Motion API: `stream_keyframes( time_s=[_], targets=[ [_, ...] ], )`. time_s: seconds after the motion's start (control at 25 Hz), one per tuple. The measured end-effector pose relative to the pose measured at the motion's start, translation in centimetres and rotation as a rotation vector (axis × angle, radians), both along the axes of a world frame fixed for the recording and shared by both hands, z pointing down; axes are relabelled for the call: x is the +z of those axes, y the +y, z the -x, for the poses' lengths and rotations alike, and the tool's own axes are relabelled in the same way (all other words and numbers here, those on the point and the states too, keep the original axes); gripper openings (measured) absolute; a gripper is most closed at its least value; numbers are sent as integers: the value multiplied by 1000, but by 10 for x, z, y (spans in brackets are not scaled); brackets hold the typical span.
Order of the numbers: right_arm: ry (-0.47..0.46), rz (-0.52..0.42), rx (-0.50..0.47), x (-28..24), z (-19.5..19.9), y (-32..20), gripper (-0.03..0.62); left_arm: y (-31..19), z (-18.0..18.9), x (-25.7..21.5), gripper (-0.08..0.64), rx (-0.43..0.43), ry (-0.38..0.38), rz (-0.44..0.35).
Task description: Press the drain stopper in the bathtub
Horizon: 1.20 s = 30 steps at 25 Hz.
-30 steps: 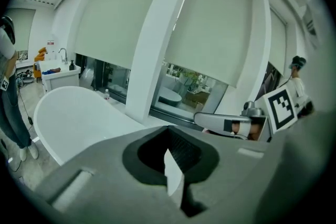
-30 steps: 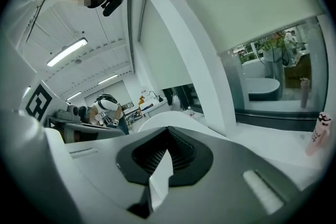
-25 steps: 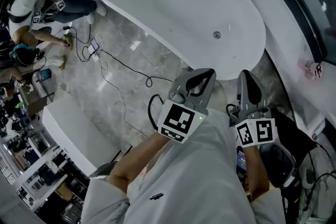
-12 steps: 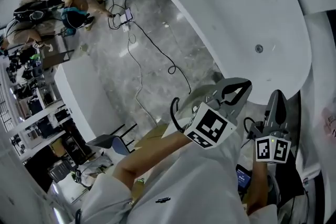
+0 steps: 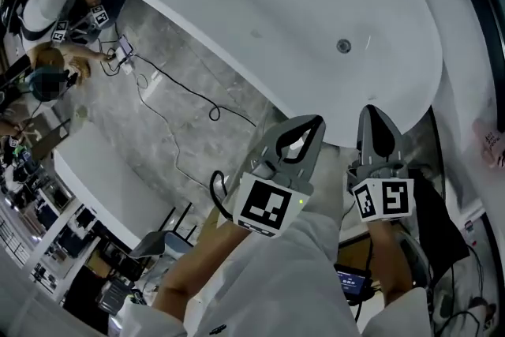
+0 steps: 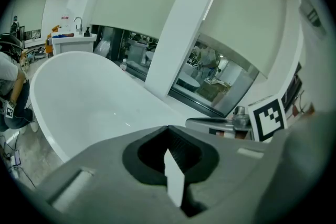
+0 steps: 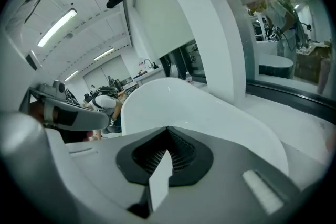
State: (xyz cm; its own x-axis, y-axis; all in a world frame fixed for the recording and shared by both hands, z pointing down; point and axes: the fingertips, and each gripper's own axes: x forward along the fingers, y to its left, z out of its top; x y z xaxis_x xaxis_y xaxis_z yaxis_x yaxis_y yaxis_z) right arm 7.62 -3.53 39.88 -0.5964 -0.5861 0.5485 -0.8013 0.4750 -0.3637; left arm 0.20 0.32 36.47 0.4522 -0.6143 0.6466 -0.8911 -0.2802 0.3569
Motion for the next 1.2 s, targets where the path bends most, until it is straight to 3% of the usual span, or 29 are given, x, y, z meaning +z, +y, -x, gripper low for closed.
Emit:
stream_keyframes(
  time_s=[0.24,0.64,1.2],
  targets=[
    [50,57,1,80,2,-23,-6,-3,-7,71,5,-20,46,67],
    [109,152,29,207,-8,-28,3,-15,-8,193,5,-25,56,172],
    [186,233,93,366,-23,-42,2,-39,-27,319,5,9,60,216]
  ],
)
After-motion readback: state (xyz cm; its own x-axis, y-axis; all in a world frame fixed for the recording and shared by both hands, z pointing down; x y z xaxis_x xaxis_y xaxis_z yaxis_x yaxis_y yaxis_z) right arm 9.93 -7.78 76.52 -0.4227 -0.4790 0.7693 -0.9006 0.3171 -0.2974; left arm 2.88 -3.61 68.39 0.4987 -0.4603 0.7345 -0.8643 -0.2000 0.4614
